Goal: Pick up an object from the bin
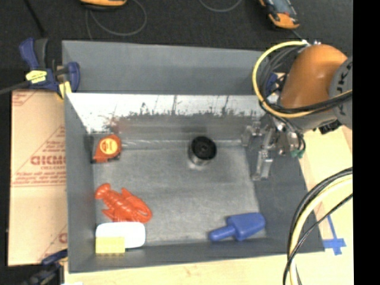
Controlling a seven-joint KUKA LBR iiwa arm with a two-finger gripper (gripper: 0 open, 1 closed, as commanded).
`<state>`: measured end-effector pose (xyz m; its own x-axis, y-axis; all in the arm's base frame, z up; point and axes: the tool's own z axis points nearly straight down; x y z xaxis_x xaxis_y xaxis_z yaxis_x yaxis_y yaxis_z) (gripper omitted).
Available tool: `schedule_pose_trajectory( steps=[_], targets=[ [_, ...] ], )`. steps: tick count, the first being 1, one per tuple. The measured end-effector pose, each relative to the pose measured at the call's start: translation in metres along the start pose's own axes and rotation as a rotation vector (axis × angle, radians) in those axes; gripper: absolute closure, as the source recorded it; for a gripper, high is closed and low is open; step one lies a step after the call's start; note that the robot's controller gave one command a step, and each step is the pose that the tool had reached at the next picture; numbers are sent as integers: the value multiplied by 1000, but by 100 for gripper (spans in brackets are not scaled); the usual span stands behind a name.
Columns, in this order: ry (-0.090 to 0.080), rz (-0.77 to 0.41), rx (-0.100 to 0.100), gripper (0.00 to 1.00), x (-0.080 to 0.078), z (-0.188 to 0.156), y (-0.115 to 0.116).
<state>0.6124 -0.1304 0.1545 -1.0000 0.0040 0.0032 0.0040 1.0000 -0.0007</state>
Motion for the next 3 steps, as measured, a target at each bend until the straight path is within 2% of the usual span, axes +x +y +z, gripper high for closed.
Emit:
schedule_pose_trajectory(
  steps=[1,2,3],
  targets=[
    [-8,-2,1,0,-2,-5,0],
    [-14,-58,6,0,-15,15,23],
    [-7,-168,-1,0,4,59,54]
  ],
)
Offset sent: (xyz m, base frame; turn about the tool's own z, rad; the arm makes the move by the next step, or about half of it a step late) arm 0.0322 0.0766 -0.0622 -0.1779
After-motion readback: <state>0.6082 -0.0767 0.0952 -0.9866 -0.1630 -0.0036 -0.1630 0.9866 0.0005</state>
